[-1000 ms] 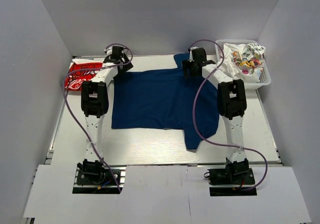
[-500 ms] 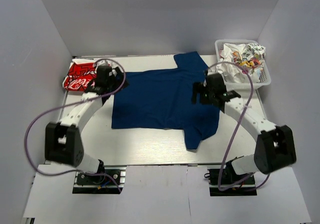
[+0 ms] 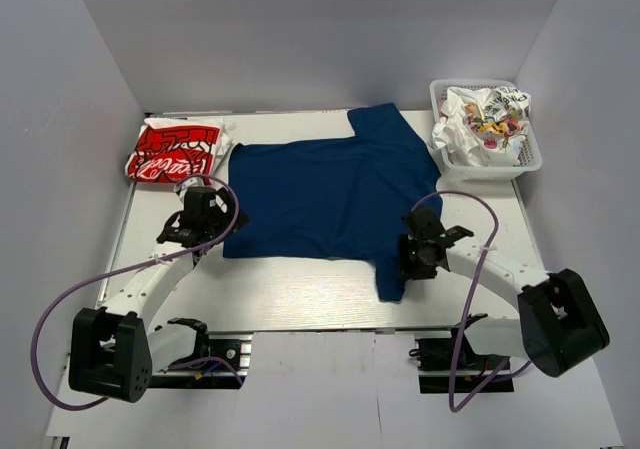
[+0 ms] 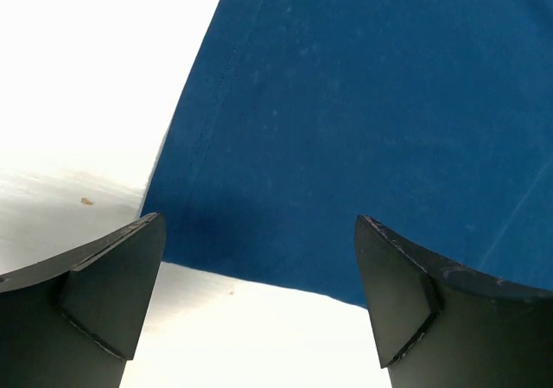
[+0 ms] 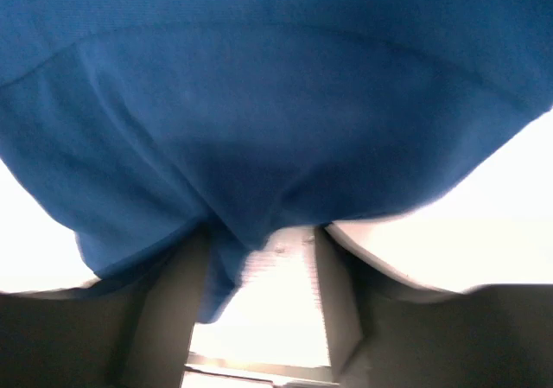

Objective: Fold and stack the t-shirts

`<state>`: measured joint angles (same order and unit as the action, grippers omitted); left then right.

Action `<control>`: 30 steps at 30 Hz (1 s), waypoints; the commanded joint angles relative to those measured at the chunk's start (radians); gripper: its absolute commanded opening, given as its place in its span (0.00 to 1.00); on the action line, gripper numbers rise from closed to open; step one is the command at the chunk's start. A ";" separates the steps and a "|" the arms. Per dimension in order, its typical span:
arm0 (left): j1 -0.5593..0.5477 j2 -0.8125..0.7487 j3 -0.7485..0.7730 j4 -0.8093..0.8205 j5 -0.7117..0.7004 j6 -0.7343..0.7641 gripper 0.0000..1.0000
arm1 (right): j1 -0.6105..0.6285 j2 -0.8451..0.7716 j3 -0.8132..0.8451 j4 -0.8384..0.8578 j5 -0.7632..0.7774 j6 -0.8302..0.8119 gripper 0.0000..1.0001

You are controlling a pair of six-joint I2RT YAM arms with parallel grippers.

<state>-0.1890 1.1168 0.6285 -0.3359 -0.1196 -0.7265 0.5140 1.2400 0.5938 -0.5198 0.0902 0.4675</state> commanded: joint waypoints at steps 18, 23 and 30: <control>0.020 0.029 0.073 -0.055 -0.035 0.006 1.00 | 0.014 0.357 0.671 -0.214 0.362 -0.018 0.00; 0.020 0.038 0.117 -0.136 -0.097 0.006 1.00 | 0.000 0.703 1.051 -0.224 0.430 -0.122 0.12; 0.019 0.101 0.131 -0.158 -0.087 -0.013 1.00 | -0.014 0.905 1.362 -0.258 0.352 -0.239 0.81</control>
<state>-0.1738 1.2030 0.7353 -0.4530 -0.1951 -0.7307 0.5049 2.2169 1.8954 -0.7296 0.4637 0.2893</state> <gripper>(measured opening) 0.996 0.773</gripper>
